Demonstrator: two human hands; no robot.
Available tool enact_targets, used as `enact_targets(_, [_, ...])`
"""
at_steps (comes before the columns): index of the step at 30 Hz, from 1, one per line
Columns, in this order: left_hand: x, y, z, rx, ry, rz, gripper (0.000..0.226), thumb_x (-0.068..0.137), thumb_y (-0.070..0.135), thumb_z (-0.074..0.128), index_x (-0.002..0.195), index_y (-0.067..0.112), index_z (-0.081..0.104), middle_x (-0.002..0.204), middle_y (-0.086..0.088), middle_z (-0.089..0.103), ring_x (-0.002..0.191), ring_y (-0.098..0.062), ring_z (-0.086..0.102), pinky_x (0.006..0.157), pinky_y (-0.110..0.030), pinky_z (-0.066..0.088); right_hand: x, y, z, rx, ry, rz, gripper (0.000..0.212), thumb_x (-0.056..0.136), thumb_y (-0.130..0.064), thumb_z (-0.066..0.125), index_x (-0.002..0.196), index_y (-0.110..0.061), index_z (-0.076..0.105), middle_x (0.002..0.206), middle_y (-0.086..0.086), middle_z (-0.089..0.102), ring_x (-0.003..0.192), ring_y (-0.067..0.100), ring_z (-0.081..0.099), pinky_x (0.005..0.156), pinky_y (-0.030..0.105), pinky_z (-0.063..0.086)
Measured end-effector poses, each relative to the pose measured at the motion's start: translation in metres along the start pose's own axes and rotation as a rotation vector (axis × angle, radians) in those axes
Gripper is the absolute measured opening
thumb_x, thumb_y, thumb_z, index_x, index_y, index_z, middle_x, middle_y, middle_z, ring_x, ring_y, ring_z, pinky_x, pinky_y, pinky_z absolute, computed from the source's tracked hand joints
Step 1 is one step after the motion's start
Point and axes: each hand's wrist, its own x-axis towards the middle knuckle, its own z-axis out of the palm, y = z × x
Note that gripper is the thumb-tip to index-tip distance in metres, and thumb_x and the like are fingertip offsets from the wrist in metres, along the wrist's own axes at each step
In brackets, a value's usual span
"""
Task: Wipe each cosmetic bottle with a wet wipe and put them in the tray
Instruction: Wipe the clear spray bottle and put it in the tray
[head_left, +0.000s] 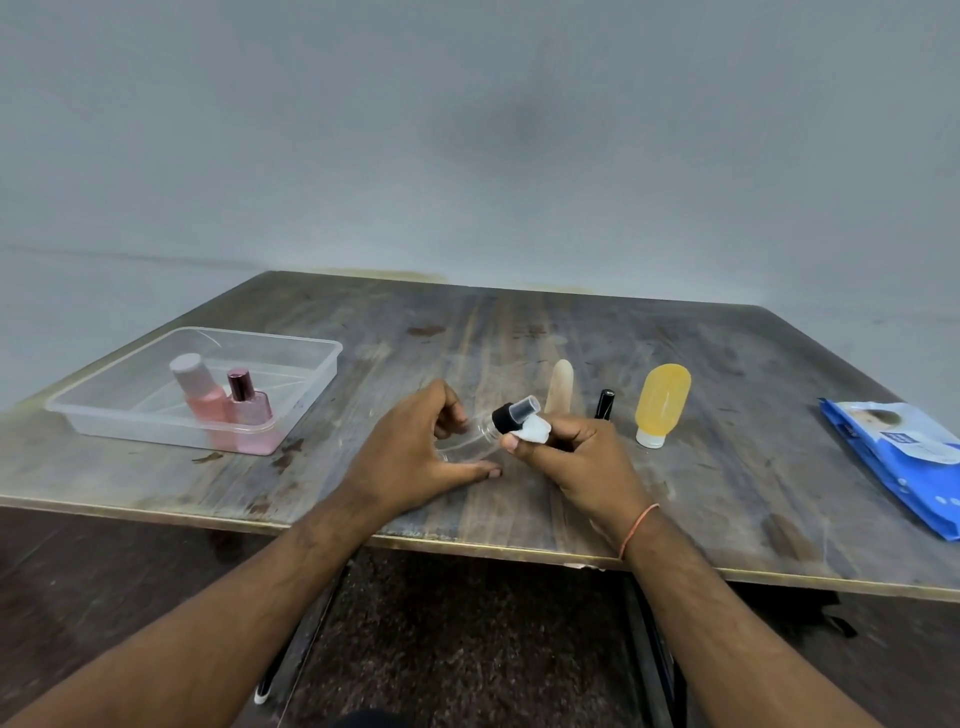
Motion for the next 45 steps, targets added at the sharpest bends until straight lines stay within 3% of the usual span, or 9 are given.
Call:
enact_targets(4, [-0.001, -0.001, 0.0, -0.121, -0.041, -0.109, 0.059, 0.063, 0.054, 0.101, 0.1, 0.031, 0.061, 0.09, 0.012, 0.07, 0.08, -0.004, 0.066, 0.07, -0.018, 0.054, 0.0, -0.001, 0.0, 0.047, 0.094, 0.006, 0.025, 0.093, -0.021, 0.082, 0.087, 0.003, 0.078, 0.071, 0.008, 0.054, 0.07, 0.018, 0.047, 0.068, 0.033, 0.038])
enact_targets(9, [0.005, 0.001, -0.001, -0.447, -0.216, -0.287, 0.035, 0.077, 0.022, 0.095, 0.105, 0.016, 0.075, 0.072, 0.007, 0.07, 0.066, -0.003, 0.065, 0.061, -0.021, 0.058, 0.001, 0.0, 0.0, 0.047, 0.095, 0.008, 0.017, 0.1, -0.018, 0.074, 0.113, -0.025, 0.082, 0.077, 0.007, 0.059, 0.071, 0.019, 0.053, 0.066, 0.034, 0.047])
enact_targets(12, [0.006, -0.003, -0.001, -0.487, -0.273, -0.322, 0.042, 0.083, 0.043, 0.085, 0.116, 0.018, 0.076, 0.097, -0.006, 0.082, 0.09, -0.021, 0.079, 0.077, -0.038, 0.066, 0.002, 0.0, -0.001, 0.072, 0.144, 0.042, 0.021, 0.105, -0.014, 0.065, 0.116, -0.025, 0.08, 0.08, -0.001, 0.067, 0.07, 0.009, 0.059, 0.064, 0.027, 0.05])
enact_targets(14, [0.006, -0.004, -0.001, -0.473, -0.319, -0.316, 0.043, 0.091, 0.046, 0.074, 0.122, 0.017, 0.074, 0.111, -0.002, 0.083, 0.104, -0.016, 0.079, 0.085, -0.034, 0.063, 0.003, -0.001, -0.001, 0.113, 0.178, 0.048, 0.022, 0.106, -0.011, 0.063, 0.118, -0.021, 0.078, 0.085, -0.004, 0.074, 0.067, 0.007, 0.06, 0.061, 0.025, 0.05])
enact_targets(18, [0.007, -0.001, 0.001, -0.432, -0.357, -0.288, 0.043, 0.1, 0.045, 0.058, 0.124, 0.014, 0.073, 0.115, 0.006, 0.082, 0.104, -0.012, 0.078, 0.089, -0.022, 0.058, 0.005, 0.001, 0.001, 0.159, 0.228, 0.017, 0.025, 0.103, -0.007, 0.067, 0.121, -0.024, 0.067, 0.102, 0.005, 0.081, 0.068, 0.012, 0.062, 0.059, 0.027, 0.053])
enact_targets(25, [0.007, -0.005, 0.001, -0.368, -0.401, -0.203, 0.041, 0.109, 0.044, 0.051, 0.128, 0.017, 0.075, 0.12, 0.009, 0.081, 0.119, -0.011, 0.074, 0.109, -0.042, 0.055, 0.002, 0.008, 0.007, -0.026, 0.181, -0.108, 0.016, 0.093, -0.019, 0.083, 0.104, -0.031, 0.082, 0.093, -0.008, 0.079, 0.073, 0.017, 0.056, 0.069, 0.037, 0.049])
enact_targets(29, [0.007, -0.004, 0.001, -0.365, -0.408, -0.196, 0.042, 0.106, 0.048, 0.054, 0.127, 0.019, 0.074, 0.119, 0.011, 0.081, 0.114, -0.015, 0.075, 0.103, -0.045, 0.059, -0.001, 0.0, 0.005, -0.135, 0.324, -0.125, 0.017, 0.093, -0.022, 0.082, 0.102, -0.037, 0.082, 0.075, -0.006, 0.073, 0.063, 0.012, 0.053, 0.059, 0.031, 0.046])
enact_targets(35, [0.007, -0.004, 0.002, -0.428, -0.42, -0.206, 0.032, 0.105, 0.04, 0.06, 0.125, 0.019, 0.074, 0.113, 0.005, 0.082, 0.103, -0.008, 0.077, 0.083, -0.022, 0.058, -0.005, -0.007, 0.006, -0.166, 0.407, -0.187, 0.024, 0.094, -0.016, 0.081, 0.104, -0.038, 0.081, 0.08, -0.02, 0.073, 0.059, 0.007, 0.053, 0.058, 0.018, 0.044])
enact_targets(45, [0.008, -0.004, 0.001, -0.472, -0.427, -0.239, 0.017, 0.103, 0.032, 0.069, 0.111, 0.02, 0.078, 0.104, -0.002, 0.083, 0.097, -0.015, 0.078, 0.079, -0.025, 0.06, -0.005, -0.007, 0.006, -0.112, 0.461, -0.162, 0.019, 0.095, -0.024, 0.082, 0.099, -0.042, 0.08, 0.076, -0.011, 0.074, 0.06, 0.018, 0.058, 0.057, 0.027, 0.047])
